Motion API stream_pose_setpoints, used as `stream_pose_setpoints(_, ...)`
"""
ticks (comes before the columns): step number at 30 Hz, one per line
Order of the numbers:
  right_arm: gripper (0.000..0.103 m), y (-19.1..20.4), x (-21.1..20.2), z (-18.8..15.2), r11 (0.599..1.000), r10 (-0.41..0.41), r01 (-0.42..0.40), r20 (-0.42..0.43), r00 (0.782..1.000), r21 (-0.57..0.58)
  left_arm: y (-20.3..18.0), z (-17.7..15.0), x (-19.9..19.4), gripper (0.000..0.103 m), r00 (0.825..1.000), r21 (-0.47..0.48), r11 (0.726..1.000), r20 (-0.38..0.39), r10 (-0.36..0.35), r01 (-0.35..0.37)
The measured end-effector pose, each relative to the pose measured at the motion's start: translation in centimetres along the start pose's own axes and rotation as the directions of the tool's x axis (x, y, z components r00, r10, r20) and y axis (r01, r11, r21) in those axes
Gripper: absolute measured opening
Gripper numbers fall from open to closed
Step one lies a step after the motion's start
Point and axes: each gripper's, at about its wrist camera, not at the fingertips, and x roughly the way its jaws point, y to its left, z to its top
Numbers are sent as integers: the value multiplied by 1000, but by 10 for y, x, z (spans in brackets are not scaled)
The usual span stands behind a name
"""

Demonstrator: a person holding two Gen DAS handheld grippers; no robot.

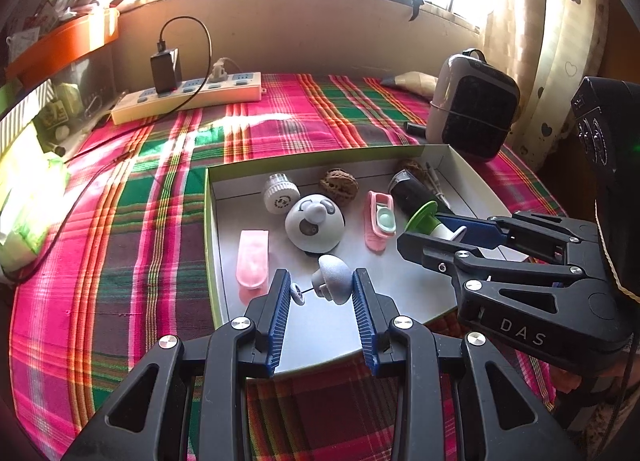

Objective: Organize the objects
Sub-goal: 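Carry the white knob and spool over the white tray, then lower the knob and spool into the tray and open both grippers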

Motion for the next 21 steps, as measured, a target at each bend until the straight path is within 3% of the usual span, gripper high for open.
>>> stream_pose_setpoints(10, 35, -2, 12, 0, 1000, -8, 7, -23, 1000, -10, 3, 1, 9, 30, 1000, -4, 1000, -19, 8, -8)
stream_pose_setpoints(21, 35, -3, 17, 0, 996, -71, 71, -17, 997, -46, 3, 3, 18, 30, 999, 7, 1000, -29, 18, -18)
